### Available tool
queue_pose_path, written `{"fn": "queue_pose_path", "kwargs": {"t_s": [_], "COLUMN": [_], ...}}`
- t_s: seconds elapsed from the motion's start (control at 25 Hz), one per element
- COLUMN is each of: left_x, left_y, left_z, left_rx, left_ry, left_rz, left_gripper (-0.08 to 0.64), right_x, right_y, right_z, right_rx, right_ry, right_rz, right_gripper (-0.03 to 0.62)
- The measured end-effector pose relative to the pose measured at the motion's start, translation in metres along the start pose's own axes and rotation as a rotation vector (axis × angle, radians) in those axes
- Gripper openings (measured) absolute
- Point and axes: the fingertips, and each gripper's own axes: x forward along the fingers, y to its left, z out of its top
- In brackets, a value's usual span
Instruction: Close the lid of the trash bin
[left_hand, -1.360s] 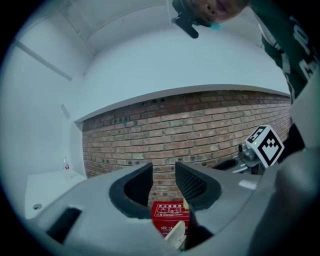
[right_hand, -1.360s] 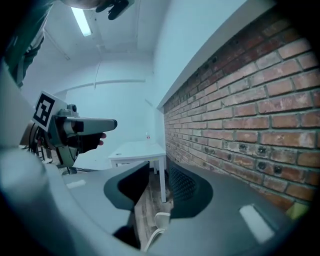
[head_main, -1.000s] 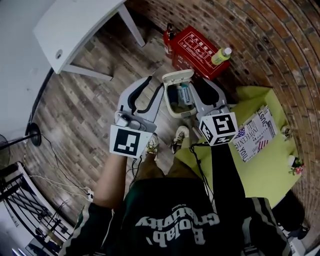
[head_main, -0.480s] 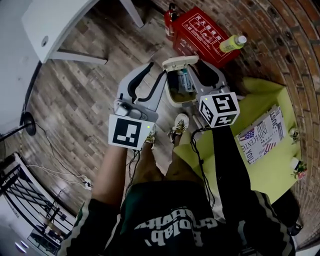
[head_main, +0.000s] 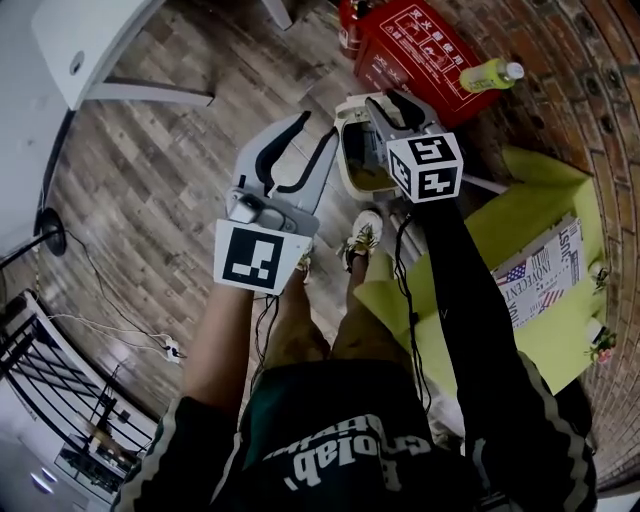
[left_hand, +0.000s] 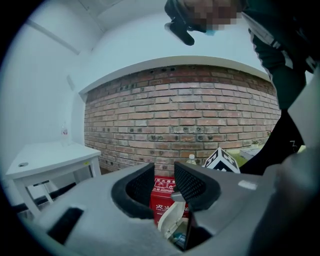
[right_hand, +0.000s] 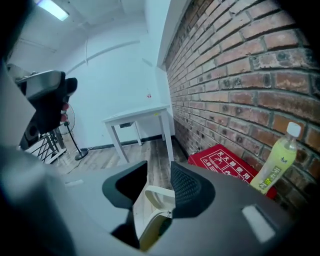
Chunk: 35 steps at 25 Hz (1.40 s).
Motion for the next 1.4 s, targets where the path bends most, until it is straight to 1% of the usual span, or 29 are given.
{"fn": "queue_pose_path", "kwargs": {"t_s": [0.2, 0.4, 0.6, 0.72, 0.92, 1.0, 1.16, 1.4], "left_x": [-0.006, -0.011, -0.014, -0.015, -0.016, -0.016, -0.018, -0.021], "left_y": [0.011, 0.020, 0.023, 0.023, 0.020, 0.019, 0.017, 0.013], "left_z": [-0.012, -0.021, -0.027, -0.029, -0.032, -0.032, -0.033, -0.037], "left_rx": [-0.019, -0.028, -0.031, -0.038, -0.036, -0.035, -0.041, -0.042], "left_ry": [0.011, 0.021, 0.029, 0.030, 0.033, 0.036, 0.037, 0.040], "left_rz": [0.018, 0.029, 0.030, 0.033, 0.029, 0.028, 0.030, 0.032], "left_gripper": [0.130, 0.130, 0.130, 0.130, 0.130, 0.130, 0.130, 0.130], "right_x": [0.032, 0.054, 0.064, 0.065, 0.071, 0.073, 0.073, 0.067], "right_y": [-0.014, -0.023, -0.029, -0.030, -0.035, -0.038, -0.039, -0.035], "right_z": [-0.021, -0.037, -0.059, -0.062, -0.058, -0.063, -0.067, -0.073], "right_rx": [0.051, 0.048, 0.049, 0.056, 0.034, 0.055, 0.140, 0.143], "right_ry": [0.060, 0.133, 0.209, 0.212, 0.255, 0.277, 0.284, 0.270], "right_rz": [-0.026, -0.045, -0.063, -0.066, -0.093, -0.086, -0.075, -0.079], "right_gripper": [0.163, 0.166, 0.172, 0.172, 0.173, 0.173, 0.175, 0.175]}}
